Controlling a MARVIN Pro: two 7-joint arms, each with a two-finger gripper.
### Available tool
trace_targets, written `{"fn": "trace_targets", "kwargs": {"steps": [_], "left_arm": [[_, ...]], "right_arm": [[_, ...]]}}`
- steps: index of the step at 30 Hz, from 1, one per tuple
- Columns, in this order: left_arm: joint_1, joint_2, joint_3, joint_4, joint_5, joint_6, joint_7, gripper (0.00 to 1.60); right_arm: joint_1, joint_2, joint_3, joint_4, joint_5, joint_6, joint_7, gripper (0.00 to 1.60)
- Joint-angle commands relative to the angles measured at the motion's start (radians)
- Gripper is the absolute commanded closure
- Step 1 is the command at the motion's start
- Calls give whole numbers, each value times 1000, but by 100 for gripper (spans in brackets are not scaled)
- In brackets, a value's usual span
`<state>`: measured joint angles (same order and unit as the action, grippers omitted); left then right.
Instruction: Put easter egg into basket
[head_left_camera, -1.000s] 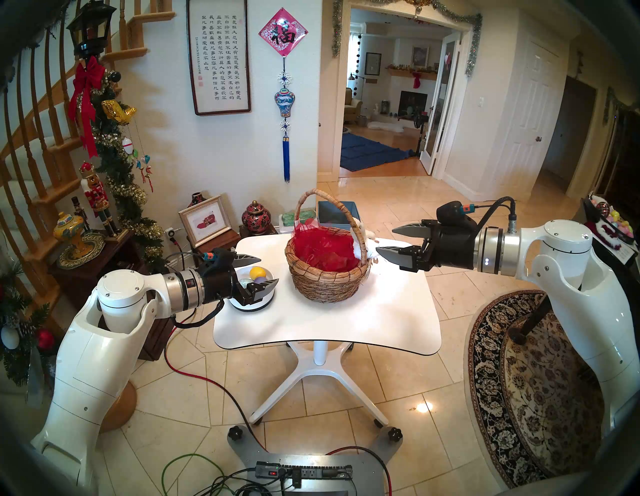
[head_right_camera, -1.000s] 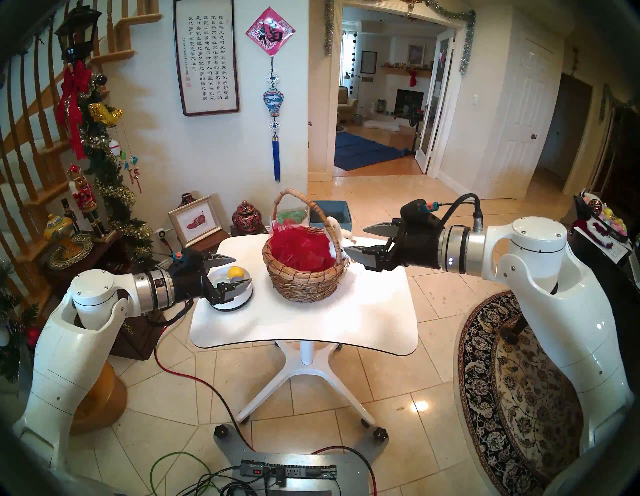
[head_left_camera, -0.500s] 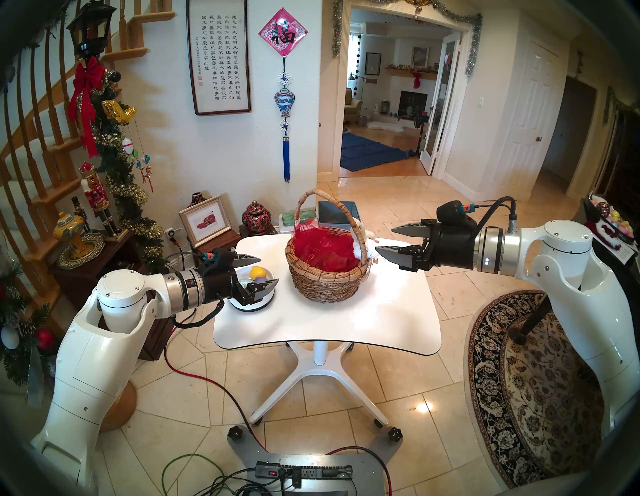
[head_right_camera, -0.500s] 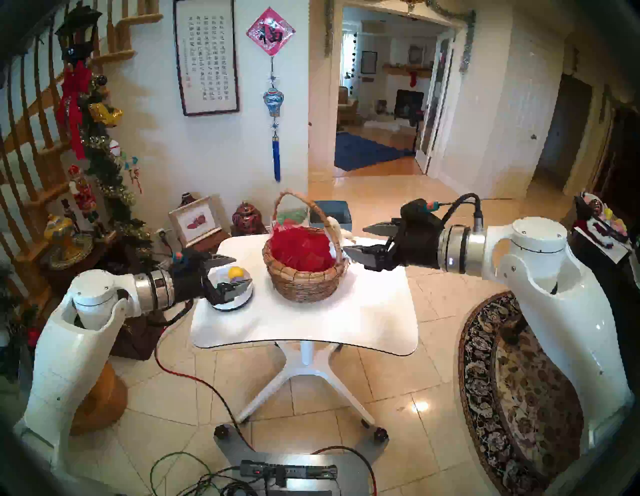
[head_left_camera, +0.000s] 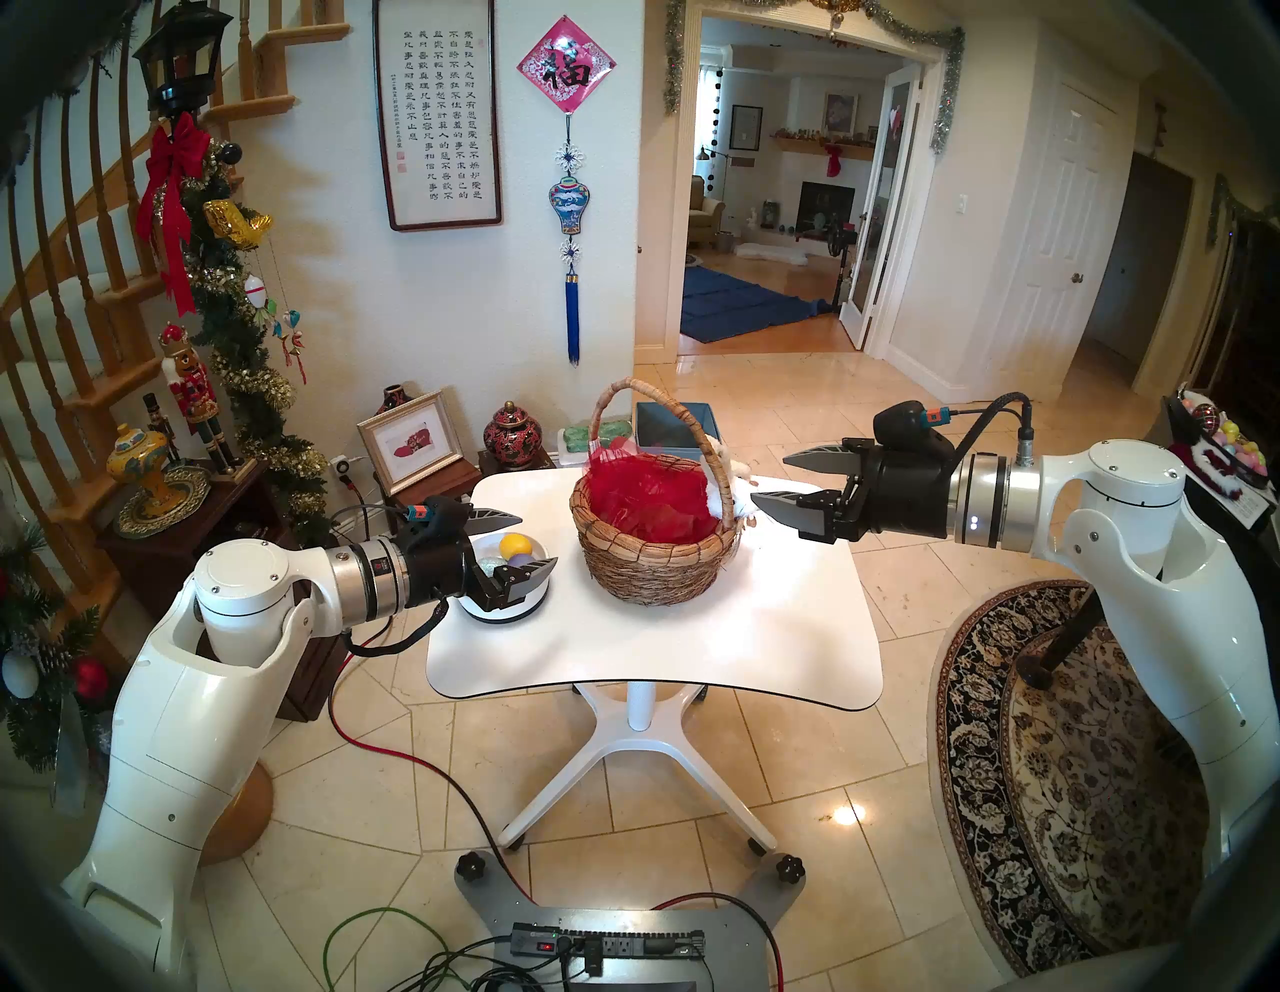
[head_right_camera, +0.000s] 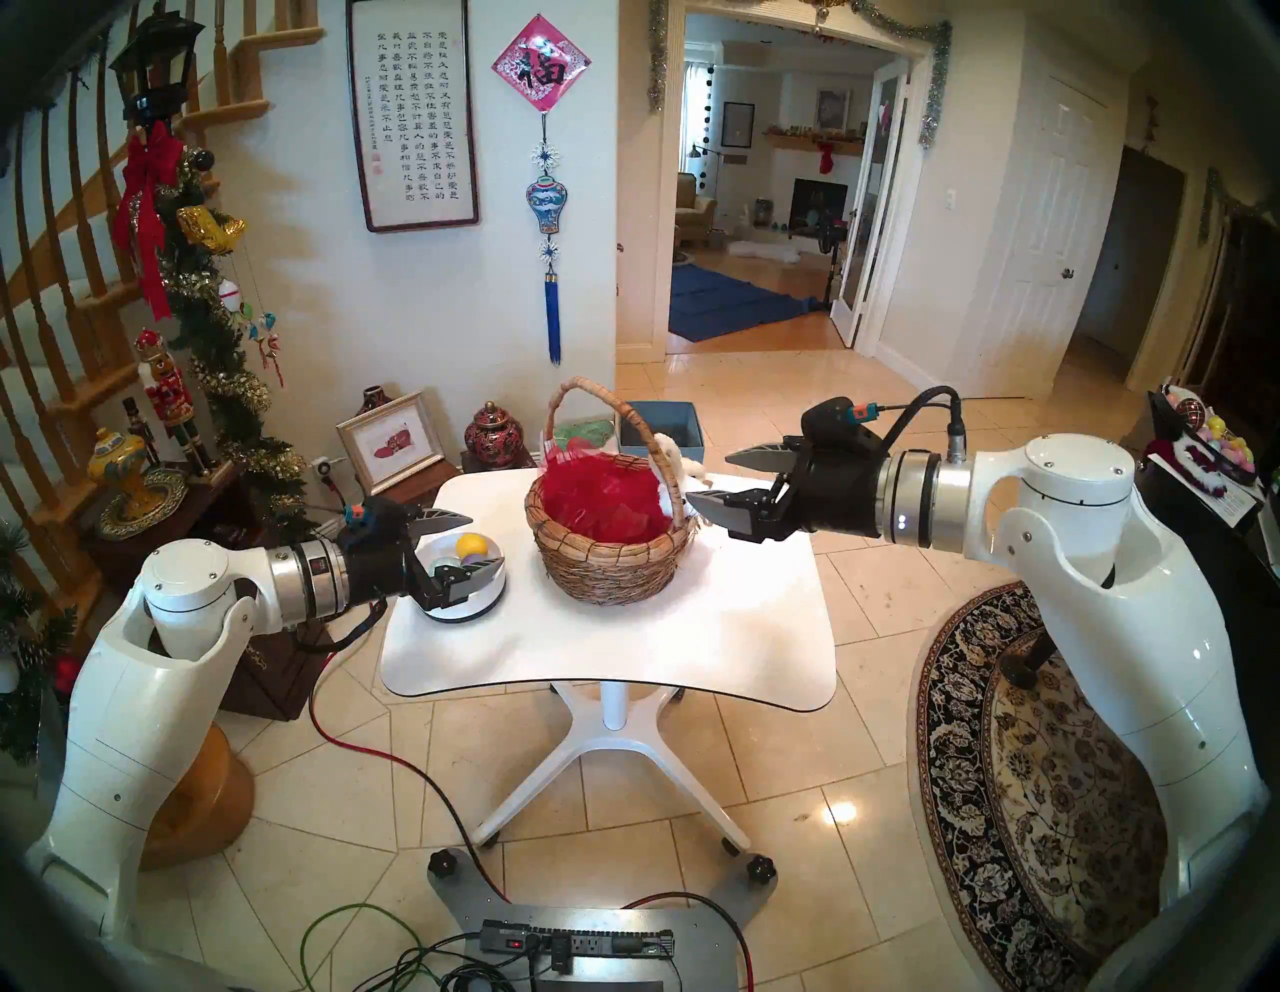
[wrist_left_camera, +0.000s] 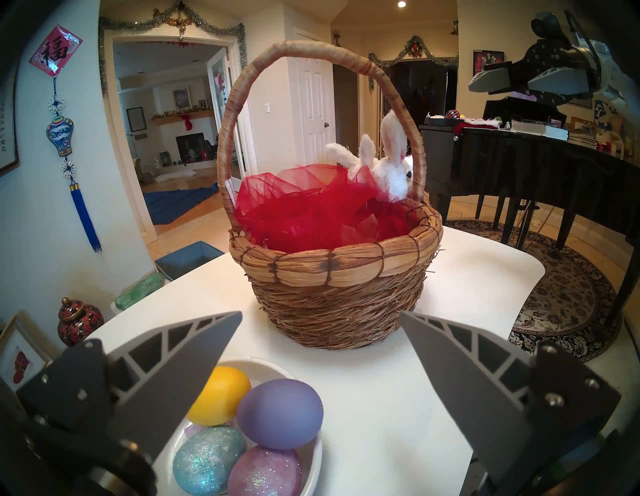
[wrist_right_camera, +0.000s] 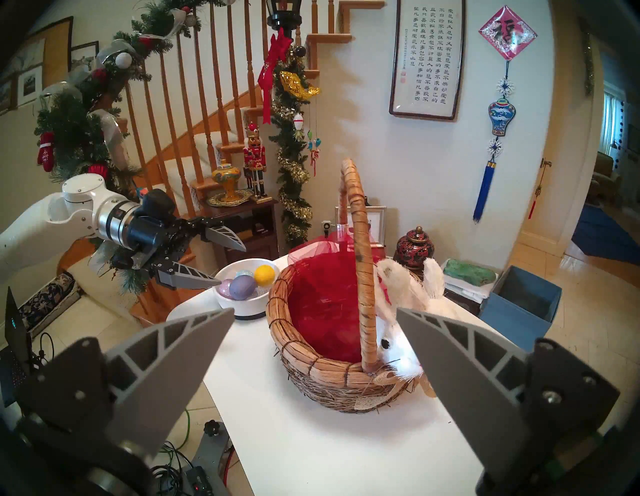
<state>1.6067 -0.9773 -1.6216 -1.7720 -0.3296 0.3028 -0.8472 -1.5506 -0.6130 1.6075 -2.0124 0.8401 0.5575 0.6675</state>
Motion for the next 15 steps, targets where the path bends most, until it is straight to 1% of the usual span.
{"fn": "trace_targets", "kwargs": {"steps": [1,8,15], "left_arm": [[-7,2,-1,-5,0,0,0,0],[-7,2,-1,-5,0,0,0,0],[-25,7,-17,15,-18,-15,-26,0]], "right_arm": [[8,3,7,0,-1,-3,-1,0],[8,4,7,0,0,-4,-2,0],[8,5,6,0,1,-5,-2,0]]}}
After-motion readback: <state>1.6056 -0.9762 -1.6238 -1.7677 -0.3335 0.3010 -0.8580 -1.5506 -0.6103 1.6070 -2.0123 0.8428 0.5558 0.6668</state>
